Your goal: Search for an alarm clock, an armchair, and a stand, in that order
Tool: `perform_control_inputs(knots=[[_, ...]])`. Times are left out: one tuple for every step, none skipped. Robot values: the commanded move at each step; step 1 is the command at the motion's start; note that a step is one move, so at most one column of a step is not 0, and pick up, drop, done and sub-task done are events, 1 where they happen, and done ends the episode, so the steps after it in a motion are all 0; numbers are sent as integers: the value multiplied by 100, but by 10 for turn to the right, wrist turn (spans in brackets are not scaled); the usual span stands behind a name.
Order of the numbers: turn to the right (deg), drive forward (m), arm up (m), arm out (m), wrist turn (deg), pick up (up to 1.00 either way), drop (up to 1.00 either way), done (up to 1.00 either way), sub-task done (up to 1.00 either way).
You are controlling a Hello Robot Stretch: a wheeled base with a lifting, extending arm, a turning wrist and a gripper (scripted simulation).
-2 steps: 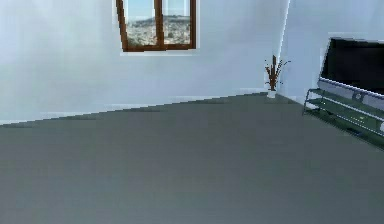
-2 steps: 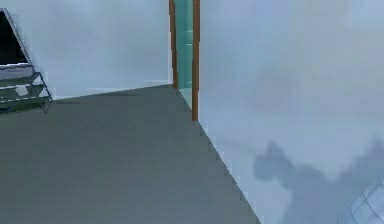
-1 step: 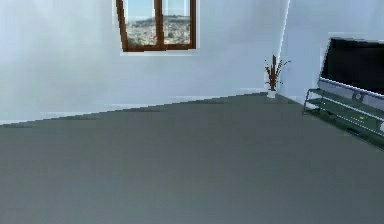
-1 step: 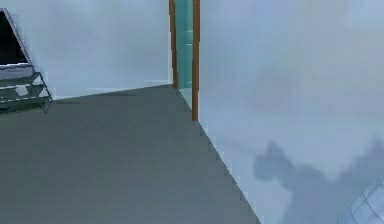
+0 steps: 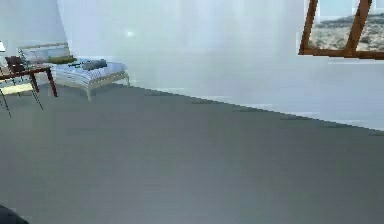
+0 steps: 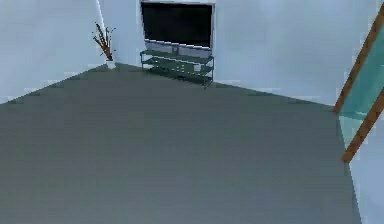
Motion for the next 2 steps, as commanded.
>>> perform_control_inputs(knots=[[450, 0, 0, 0, 0, 0, 0, 0, 0], [30, 0, 0, 0, 0, 0, 0, 0, 0]])
